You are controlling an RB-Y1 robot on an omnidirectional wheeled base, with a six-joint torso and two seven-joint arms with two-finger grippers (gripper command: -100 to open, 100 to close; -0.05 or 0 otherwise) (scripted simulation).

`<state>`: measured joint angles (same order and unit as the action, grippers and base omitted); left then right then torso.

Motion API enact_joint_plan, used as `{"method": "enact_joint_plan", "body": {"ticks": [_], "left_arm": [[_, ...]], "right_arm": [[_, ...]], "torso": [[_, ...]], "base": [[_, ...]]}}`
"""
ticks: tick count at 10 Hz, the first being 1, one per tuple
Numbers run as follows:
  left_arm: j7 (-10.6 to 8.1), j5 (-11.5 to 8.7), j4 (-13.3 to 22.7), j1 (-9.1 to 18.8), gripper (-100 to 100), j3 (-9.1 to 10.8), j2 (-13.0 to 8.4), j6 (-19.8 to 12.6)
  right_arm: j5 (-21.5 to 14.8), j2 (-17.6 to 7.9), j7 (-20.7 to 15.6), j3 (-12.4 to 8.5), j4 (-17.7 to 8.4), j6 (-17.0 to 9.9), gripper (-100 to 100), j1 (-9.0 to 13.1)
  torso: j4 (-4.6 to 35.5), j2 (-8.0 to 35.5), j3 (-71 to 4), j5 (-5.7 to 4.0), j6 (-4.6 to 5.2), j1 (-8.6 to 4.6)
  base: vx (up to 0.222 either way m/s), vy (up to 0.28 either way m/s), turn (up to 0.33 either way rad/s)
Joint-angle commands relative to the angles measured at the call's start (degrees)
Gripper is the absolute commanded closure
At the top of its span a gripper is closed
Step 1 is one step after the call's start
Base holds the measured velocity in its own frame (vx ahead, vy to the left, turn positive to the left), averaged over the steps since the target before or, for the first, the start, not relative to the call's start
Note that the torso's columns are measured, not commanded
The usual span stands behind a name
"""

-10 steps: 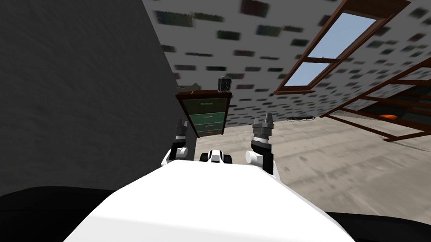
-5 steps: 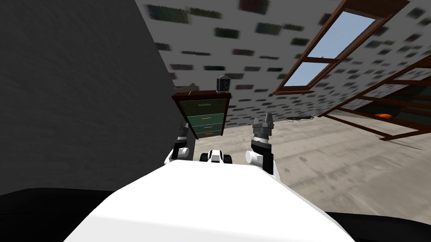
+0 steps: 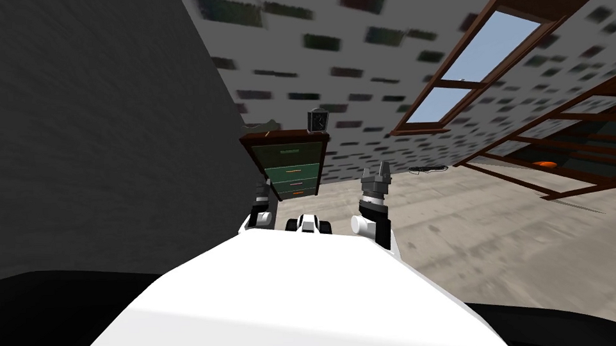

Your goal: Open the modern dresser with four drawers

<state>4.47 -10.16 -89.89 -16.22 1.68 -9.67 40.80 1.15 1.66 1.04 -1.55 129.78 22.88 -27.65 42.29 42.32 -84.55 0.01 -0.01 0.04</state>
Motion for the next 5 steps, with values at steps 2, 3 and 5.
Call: {"method": "enact_joint_plan", "body": {"ticks": [2,3,5], "left_arm": [[0.48,-1.6,5.4,2.1,-100,-0.01,0.4,1.5],[0.48,-1.6,6.3,2.1,-100,-0.01,0.4,1.5],[0.97,-3.0,11.1,3.8,-100,-0.14,1.0,2.9]], "right_arm": [[0.0,0.0,0.0,0.0,0.0,0.0,0,0.0],[0.0,0.0,0.0,0.0,0.0,0.0,0,0.0],[0.0,0.0,0.0,0.0,0.0,0.0,0,0.0]], "torso": [[0.0,0.0,0.0,-0.03,0.00,-0.07],[0.0,-0.1,0.0,-0.02,0.01,-0.07],[0.0,0.0,0.0,0.00,0.01,-0.03]], "base": [[0.074,-0.021,-0.024],[0.070,-0.011,-0.016],[0.089,-0.019,-0.040]]}}
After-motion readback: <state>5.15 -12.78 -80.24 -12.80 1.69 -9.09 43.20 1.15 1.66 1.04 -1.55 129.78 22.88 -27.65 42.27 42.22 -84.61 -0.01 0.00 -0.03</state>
